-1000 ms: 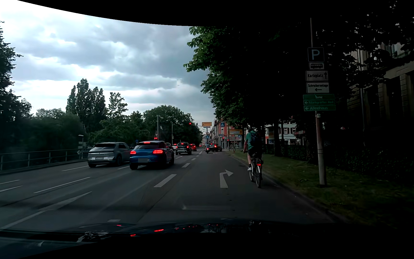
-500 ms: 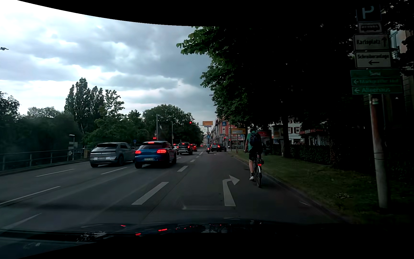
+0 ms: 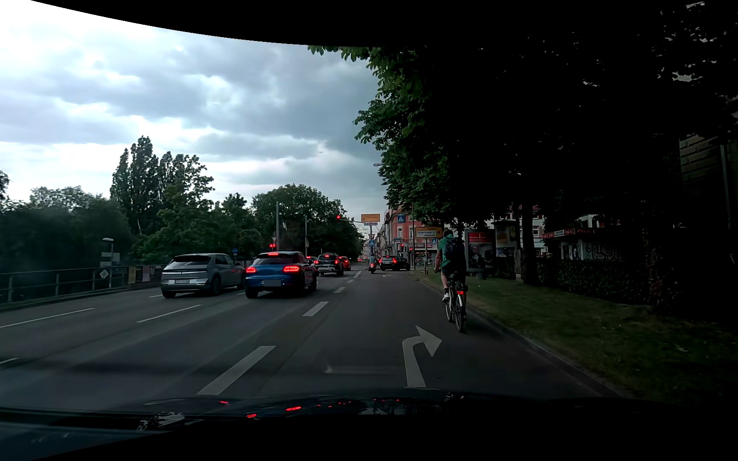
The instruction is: Follow the waypoints while adhering to traffic rules and regulations
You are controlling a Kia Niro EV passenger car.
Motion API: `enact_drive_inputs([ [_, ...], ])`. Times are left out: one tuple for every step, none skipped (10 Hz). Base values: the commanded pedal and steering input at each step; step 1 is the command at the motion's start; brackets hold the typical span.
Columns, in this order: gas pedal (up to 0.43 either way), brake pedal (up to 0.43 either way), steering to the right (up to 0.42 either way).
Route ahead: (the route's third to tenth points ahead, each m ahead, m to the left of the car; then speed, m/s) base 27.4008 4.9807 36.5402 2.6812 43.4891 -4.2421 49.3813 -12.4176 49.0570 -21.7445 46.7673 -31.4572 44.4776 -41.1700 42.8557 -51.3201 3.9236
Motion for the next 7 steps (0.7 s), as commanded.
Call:
enact_drive_inputs([
  [0.039,0.000,-0.005],
  [0.039,0.000,-0.005],
  [0.039,0.000,-0.005],
  [0.039,0.000,-0.005],
  [0.039,0.000,-0.005],
  [0.039,0.000,-0.005],
  [0.039,0.000,-0.005],
])
